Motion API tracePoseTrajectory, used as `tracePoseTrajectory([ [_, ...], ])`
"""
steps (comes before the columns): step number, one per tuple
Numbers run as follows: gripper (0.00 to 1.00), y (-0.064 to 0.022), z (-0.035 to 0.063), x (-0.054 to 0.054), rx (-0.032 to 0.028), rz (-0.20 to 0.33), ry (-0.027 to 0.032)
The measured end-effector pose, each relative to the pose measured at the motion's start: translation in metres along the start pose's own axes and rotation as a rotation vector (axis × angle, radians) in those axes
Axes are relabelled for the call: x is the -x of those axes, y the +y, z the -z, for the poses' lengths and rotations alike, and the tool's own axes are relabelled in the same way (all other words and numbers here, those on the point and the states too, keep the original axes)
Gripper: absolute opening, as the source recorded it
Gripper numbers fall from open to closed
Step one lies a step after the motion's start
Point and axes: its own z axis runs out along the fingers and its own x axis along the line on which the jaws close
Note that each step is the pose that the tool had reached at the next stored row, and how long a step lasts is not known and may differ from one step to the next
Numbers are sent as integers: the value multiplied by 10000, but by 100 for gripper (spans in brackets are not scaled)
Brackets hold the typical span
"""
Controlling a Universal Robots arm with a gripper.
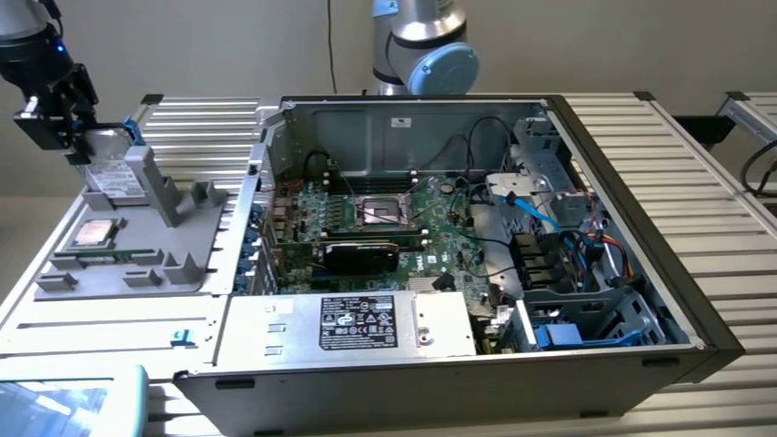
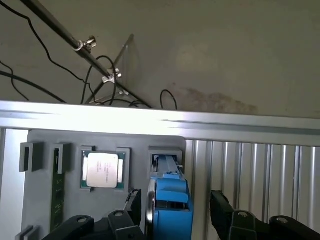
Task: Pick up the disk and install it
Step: 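Pick up the disk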
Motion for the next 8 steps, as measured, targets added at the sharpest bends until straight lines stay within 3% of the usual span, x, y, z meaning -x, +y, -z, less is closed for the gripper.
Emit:
tracePoseTrajectory([
  [3,66,0,-2,-1,51,-1,-4],
  [8,66,0,-3,-9,54,1,-4],
])
